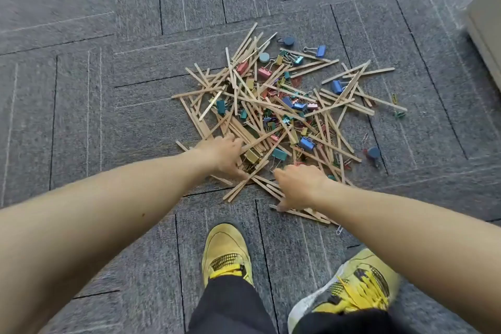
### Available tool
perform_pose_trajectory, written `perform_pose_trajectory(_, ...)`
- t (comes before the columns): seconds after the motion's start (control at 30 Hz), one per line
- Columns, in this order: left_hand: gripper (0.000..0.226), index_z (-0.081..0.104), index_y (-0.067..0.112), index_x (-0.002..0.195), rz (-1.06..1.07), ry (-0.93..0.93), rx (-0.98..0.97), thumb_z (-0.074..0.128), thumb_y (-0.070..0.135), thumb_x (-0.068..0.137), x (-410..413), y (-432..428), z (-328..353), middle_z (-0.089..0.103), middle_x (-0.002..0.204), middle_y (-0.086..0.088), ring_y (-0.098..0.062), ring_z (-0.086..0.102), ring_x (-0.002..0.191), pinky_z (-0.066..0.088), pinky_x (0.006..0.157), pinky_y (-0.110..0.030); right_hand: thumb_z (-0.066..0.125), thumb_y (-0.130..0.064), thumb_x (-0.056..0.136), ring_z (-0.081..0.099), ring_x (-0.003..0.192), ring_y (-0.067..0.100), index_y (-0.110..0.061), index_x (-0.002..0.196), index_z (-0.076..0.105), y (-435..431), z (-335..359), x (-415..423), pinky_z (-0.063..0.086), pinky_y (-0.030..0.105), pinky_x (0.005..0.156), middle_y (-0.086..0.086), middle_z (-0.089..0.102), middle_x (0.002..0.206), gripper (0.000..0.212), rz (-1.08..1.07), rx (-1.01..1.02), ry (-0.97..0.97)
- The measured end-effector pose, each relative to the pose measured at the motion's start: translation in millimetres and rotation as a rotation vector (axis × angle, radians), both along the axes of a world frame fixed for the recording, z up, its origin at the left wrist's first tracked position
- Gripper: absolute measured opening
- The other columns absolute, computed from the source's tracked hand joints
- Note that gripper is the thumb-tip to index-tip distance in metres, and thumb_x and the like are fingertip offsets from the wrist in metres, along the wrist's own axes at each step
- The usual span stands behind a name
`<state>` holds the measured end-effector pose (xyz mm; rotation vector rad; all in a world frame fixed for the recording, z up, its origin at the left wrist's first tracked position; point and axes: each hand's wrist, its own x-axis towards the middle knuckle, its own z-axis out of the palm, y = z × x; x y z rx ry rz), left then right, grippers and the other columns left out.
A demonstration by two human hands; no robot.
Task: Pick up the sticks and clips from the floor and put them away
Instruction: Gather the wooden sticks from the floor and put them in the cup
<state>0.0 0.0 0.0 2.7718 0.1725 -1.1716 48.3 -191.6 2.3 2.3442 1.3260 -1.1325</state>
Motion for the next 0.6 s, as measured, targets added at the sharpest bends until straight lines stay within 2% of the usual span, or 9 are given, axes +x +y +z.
perform_pose_trajectory(0.1, 0.099, 0.036, 0.015, 0.138, 0.113, -0.107, 0.024, 0.065, 0.078, 0.068, 2.8, 1.8, -13.1, 0.041, 0.138, -0.008, -0.025, 0.050, 0.120, 0.051, 0.096, -0.047, 0.078, -0.062, 0.068, 0.060, 0.106, 0.030, -0.012, 0.135, 0.037, -4.9, -22.4, -7.9, 0.051, 0.041, 0.077, 0.010, 0.053, 0.124, 0.093, -0.093, 0.014, -0.040)
perform_pose_trajectory(0.17, 0.105, 0.036, 0.016, 0.136, 0.206, -0.152, -0.001, 0.067, 0.082, 0.061, -1.6, -4.4, -23.6, 0.041, 0.137, -0.008, -0.026, 0.050, 0.120, 0.050, 0.096, -0.048, 0.079, -0.061, 0.068, 0.057, 0.112, 0.031, -0.011, 0.136, 0.034, -8.7, -32.7, -16.0, 0.052, 0.044, 0.083, 0.012, 0.050, 0.127, 0.096, -0.164, 0.066, -0.059)
perform_pose_trajectory(0.23, 0.103, 0.038, 0.017, 0.131, 0.257, -0.196, -0.025, 0.069, 0.081, 0.057, -10.2, -13.8, -35.1, 0.045, 0.130, -0.007, -0.025, 0.052, 0.114, 0.051, 0.095, -0.049, 0.079, -0.058, 0.070, 0.055, 0.111, 0.030, -0.012, 0.129, 0.037, -11.7, -38.1, -21.1, 0.053, 0.044, 0.083, 0.010, 0.049, 0.123, 0.085, -0.224, 0.130, -0.062)
perform_pose_trajectory(0.37, 0.077, 0.043, 0.020, 0.115, 0.299, -0.301, -0.028, 0.076, 0.067, 0.064, -19.7, -24.6, -44.9, 0.053, 0.111, 0.000, -0.019, 0.054, 0.099, 0.051, 0.090, -0.045, 0.074, -0.051, 0.079, 0.059, 0.097, 0.025, -0.012, 0.113, 0.044, -20.3, -36.2, -22.6, 0.055, 0.039, 0.078, 0.006, 0.053, 0.113, 0.060, -0.246, 0.205, -0.062)
perform_pose_trajectory(0.5, 0.062, 0.046, 0.020, 0.111, 0.349, -0.262, -0.073, 0.078, 0.056, 0.071, -19.7, -26.1, -44.8, 0.056, 0.106, 0.001, -0.019, 0.057, 0.095, 0.051, 0.089, -0.044, 0.070, -0.044, 0.086, 0.056, 0.103, 0.026, -0.007, 0.115, 0.050, -22.4, -33.2, -26.8, 0.053, 0.036, 0.080, 0.008, 0.056, 0.115, 0.051, -0.223, 0.218, -0.091)
perform_pose_trajectory(0.6, 0.057, 0.048, 0.018, 0.113, 0.412, -0.236, -0.126, 0.079, 0.047, 0.074, -19.0, -24.7, -42.1, 0.061, 0.106, 0.000, -0.020, 0.060, 0.093, 0.053, 0.088, -0.043, 0.068, -0.034, 0.090, 0.058, 0.101, 0.028, -0.005, 0.112, 0.052, -22.0, -33.0, -29.2, 0.053, 0.037, 0.077, 0.009, 0.055, 0.114, 0.040, -0.263, 0.227, -0.047)
